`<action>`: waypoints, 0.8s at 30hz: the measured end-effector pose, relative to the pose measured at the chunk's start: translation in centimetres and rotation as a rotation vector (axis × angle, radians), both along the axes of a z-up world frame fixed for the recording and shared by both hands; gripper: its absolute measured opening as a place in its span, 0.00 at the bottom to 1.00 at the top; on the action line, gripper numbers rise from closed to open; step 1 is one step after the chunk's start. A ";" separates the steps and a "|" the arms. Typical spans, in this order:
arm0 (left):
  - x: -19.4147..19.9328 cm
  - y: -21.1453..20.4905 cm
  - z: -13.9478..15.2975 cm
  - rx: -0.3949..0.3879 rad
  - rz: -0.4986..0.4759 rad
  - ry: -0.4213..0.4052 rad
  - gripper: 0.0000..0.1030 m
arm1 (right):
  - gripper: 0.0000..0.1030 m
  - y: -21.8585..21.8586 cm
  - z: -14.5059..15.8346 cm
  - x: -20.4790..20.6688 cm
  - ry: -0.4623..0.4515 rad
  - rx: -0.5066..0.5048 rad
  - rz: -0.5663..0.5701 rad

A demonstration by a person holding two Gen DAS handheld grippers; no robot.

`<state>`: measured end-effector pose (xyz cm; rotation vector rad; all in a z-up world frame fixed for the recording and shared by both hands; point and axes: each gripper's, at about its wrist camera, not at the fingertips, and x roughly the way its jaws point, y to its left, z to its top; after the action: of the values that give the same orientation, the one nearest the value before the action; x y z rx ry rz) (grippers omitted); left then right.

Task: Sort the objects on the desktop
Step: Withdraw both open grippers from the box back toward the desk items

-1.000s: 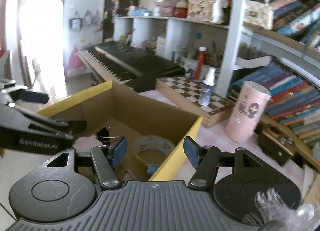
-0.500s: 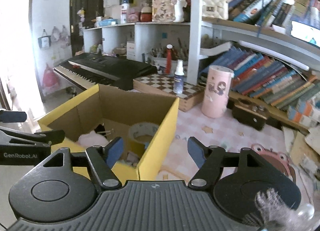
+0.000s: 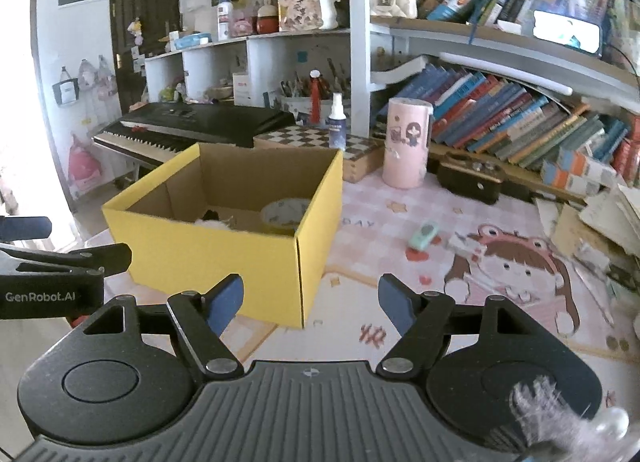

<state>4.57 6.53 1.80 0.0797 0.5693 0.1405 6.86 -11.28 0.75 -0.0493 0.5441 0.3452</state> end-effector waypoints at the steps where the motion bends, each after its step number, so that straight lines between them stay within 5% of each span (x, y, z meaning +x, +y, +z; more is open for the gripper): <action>1: -0.2 -0.1 0.0 -0.002 -0.005 0.001 0.93 | 0.71 -0.1 -0.1 -0.5 0.004 0.002 -0.006; 24: -3.2 -3.9 -1.5 -0.011 -0.162 0.044 0.94 | 0.75 -3.4 -1.2 -5.5 0.066 -0.016 -0.130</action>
<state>1.38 2.62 0.28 0.1179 0.6046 -0.0224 1.40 -14.69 -0.48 -0.0174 0.6121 0.2159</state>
